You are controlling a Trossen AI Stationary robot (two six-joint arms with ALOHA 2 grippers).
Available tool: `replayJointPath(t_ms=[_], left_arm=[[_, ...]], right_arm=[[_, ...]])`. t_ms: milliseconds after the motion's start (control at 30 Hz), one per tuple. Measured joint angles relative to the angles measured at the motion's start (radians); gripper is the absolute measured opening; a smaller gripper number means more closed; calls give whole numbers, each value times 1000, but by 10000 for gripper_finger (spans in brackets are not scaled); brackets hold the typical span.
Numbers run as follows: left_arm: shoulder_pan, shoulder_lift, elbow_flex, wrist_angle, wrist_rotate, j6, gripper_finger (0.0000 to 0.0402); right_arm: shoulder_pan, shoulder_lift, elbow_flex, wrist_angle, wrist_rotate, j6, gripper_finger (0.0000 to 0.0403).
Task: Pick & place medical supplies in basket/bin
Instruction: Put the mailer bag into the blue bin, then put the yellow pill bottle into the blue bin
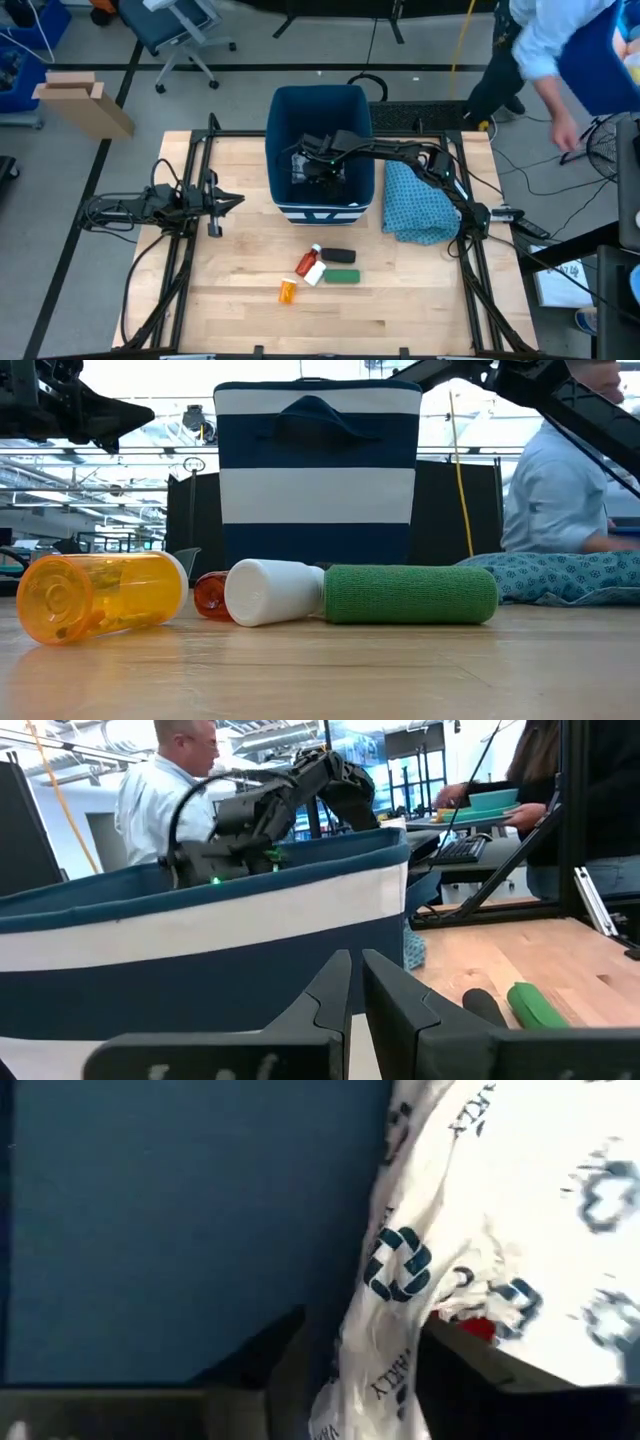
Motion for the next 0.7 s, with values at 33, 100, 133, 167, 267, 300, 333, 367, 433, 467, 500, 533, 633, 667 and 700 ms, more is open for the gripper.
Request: replayJointPath(t_ms=[33, 100, 133, 167, 267, 300, 333, 367, 433, 467, 500, 533, 633, 667, 700], left_arm=[[0, 0, 0, 0, 0, 0, 33], [0, 0, 0, 0, 0, 4, 33], [0, 0, 0, -1, 0, 5, 33], [0, 0, 0, 0, 0, 5, 33], [0, 0, 0, -1, -4, 6, 33], [0, 0, 0, -1, -7, 6, 33], [0, 0, 0, 0, -8, 6, 33], [0, 0, 0, 0, -8, 6, 33], [0, 0, 0, -1, -8, 6, 33], [0, 0, 0, -1, -8, 5, 33], [0, 0, 0, -1, -9, 5, 33], [0, 0, 0, -2, -8, 5, 33], [0, 0, 0, -1, -9, 6, 33], [0, 0, 0, -2, -13, 6, 33], [0, 0, 0, -1, -20, 6, 33]], right_arm=[[-1, -14, 0, 0, 6, 1, 174], [0, -42, 0, 7, 27, 4, 187], [1, -60, 0, 7, 36, 5, 192], [1, -76, 0, 5, 51, 6, 197], [2, -124, 0, 7, 86, 9, 207], [2, -144, 0, 7, 104, 7, 209], [2, -165, 0, 7, 117, 9, 210], [2, -186, 0, 9, 129, 15, 210], [2, -235, 0, 19, 139, 24, 208], [1, -261, 0, 17, 138, 30, 206], [1, -286, 0, 22, 137, 33, 204], [1, -315, 0, 29, 134, 38, 202], [1, -403, 0, 39, 108, 43, 193], [1, -429, 0, 43, 79, 45, 189], [0, -459, 1, 46, 42, 51, 183]])
